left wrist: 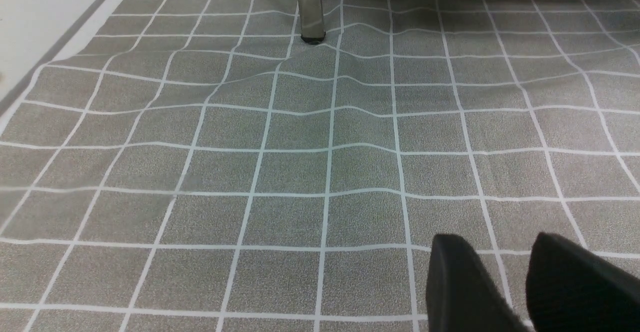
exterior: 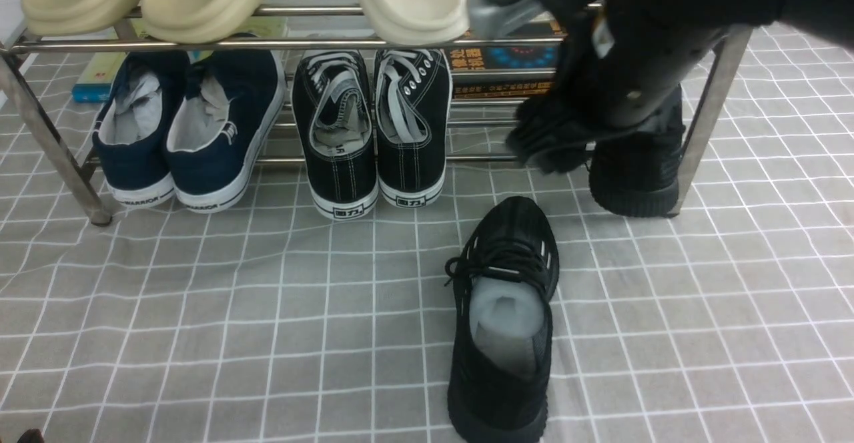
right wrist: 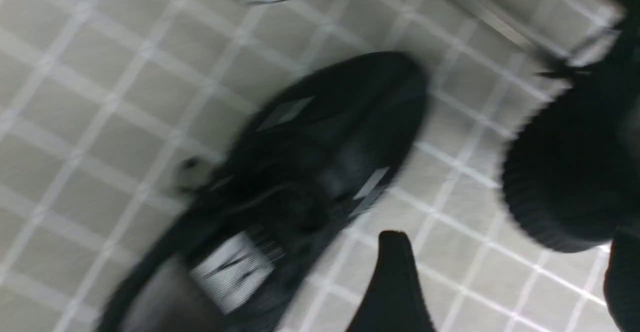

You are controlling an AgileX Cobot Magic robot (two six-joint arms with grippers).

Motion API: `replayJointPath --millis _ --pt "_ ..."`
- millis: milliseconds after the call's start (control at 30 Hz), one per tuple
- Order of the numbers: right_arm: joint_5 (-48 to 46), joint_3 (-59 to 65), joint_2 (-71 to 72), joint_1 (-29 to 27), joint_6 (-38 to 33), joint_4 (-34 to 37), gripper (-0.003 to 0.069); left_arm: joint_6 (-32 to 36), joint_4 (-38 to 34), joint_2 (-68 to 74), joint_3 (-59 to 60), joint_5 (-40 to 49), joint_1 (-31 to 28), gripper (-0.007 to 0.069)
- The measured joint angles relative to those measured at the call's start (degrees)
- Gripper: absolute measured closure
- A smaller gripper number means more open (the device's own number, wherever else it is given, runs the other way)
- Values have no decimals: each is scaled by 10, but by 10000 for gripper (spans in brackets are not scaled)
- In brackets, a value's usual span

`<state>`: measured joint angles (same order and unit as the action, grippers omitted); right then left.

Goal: Take the shoes off the shelf with your hand from the grey coffee tablecloth.

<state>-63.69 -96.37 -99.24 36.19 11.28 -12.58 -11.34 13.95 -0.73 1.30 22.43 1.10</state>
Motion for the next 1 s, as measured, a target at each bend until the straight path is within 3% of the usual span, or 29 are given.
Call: replayJointPath --millis 200,433,533,600,667,700,867,1000 --pt "68 0 -56 -68 0 -6 127 0 0 0 0 0 0 384" --pt "108 0 -106 -102 0 -15 150 0 0 0 0 0 0 384" --pt "110 0 -129 -107 0 -14 263 0 0 0 0 0 0 384" --pt "103 0 -133 -107 0 -10 398 0 0 0 0 0 0 384" --pt "88 1 -126 -107 0 4 584 0 0 0 0 0 0 384" --pt "76 1 -121 -107 0 11 624 0 0 0 0 0 0 384" --pt "-11 19 -71 -94 -1 54 658 0 0 0 0 0 0 384" --pt "-24 127 11 -61 13 75 658 0 0 0 0 0 0 384"
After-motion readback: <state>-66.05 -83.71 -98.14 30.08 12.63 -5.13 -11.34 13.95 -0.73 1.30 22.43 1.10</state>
